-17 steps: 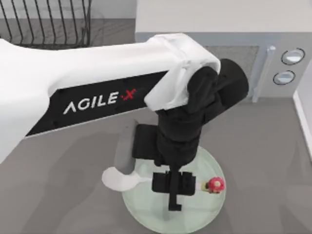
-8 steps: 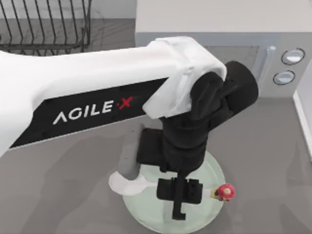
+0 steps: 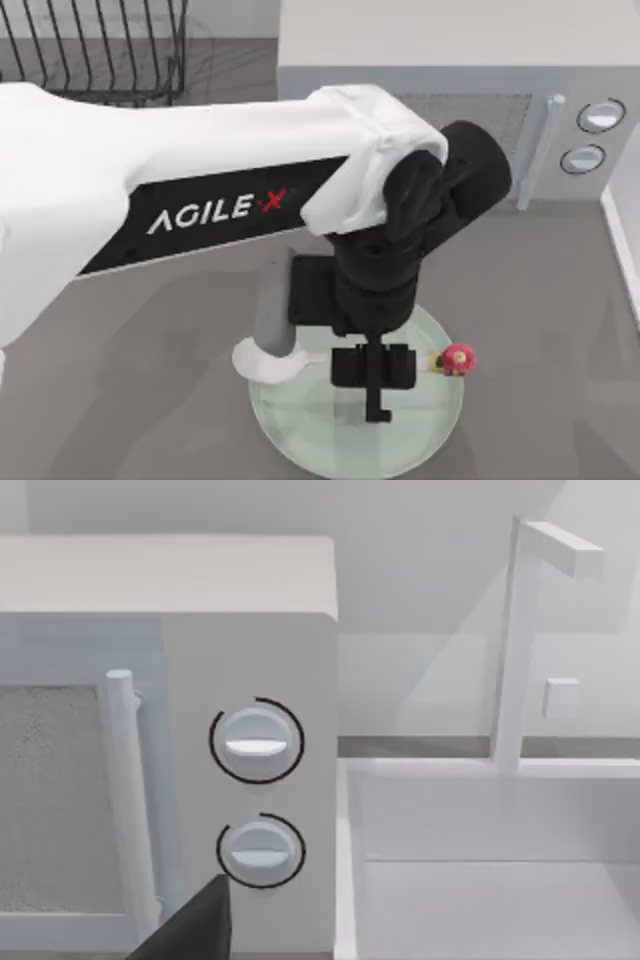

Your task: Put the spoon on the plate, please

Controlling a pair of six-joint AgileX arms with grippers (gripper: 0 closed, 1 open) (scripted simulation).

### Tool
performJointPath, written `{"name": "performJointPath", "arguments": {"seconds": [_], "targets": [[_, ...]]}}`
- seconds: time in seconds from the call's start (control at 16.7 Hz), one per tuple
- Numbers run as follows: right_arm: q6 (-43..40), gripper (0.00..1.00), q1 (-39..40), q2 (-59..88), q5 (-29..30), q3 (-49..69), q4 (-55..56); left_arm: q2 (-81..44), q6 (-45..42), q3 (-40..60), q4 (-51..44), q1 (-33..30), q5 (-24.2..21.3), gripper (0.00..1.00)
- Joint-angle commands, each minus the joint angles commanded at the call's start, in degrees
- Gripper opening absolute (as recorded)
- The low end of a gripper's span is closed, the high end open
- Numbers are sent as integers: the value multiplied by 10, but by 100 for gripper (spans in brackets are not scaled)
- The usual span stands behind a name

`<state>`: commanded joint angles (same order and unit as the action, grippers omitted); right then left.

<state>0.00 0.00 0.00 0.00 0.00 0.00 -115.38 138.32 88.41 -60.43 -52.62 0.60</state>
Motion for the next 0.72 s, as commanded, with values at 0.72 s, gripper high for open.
{"name": "performJointPath", "arguments": {"seconds": [0.72], "targets": [[0, 100, 0, 0, 0, 0, 0, -49, 5, -29, 37, 20, 9, 8]]}}
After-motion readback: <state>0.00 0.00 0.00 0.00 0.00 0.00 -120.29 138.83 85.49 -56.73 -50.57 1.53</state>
